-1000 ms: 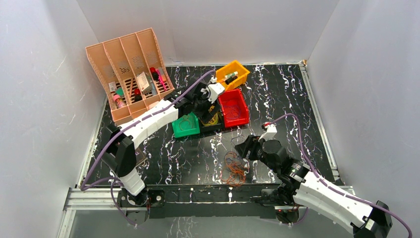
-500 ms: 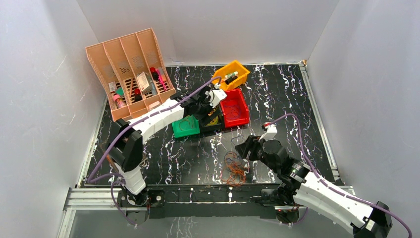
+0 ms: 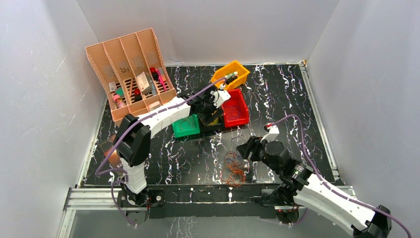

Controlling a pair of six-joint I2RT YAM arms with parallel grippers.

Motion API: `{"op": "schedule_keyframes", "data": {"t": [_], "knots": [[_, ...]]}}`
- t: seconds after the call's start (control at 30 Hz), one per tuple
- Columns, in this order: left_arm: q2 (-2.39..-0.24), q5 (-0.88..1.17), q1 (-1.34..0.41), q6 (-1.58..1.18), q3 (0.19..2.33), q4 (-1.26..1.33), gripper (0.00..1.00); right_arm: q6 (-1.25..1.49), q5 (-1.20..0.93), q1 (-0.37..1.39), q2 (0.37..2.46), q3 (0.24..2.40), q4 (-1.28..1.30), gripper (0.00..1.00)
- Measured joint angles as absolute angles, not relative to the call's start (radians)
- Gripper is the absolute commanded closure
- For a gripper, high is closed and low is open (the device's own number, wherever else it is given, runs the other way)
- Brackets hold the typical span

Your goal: Untangle the cables

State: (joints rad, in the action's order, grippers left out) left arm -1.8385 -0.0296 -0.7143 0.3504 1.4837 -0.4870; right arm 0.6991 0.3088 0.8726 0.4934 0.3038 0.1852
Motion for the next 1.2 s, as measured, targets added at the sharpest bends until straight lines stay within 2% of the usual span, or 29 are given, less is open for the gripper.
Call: {"op": "schedule_keyframes", "data": {"t": [0.6,0.7,0.83,0.97,1.2], "knots": [[-1.944,-0.132,-0.716,0.357,1.554,-0.440,0.43,0.699,0.324,0.873,0.457,0.304,0.237,0.31],[-1.976,-0.143,-0.714,0.356,1.570,-0.433,0.41,0.698,0.324,0.873,0.457,0.304,0.237,0.31],[-1.982,-0.140,-0.709,0.355,1.573,-0.432,0.33,0.698,0.324,0.873,0.457,0.304,0.237,0.31],[-1.973,-0.114,-0.708,0.348,1.575,-0.434,0.32,0.698,0.324,0.873,0.455,0.304,0.237,0.31],[-1.834,-0.036,-0.707,0.341,1.524,-0.451,0.30,0.699,0.325,0.873,0.448,0.304,0.237,0.31]]}}
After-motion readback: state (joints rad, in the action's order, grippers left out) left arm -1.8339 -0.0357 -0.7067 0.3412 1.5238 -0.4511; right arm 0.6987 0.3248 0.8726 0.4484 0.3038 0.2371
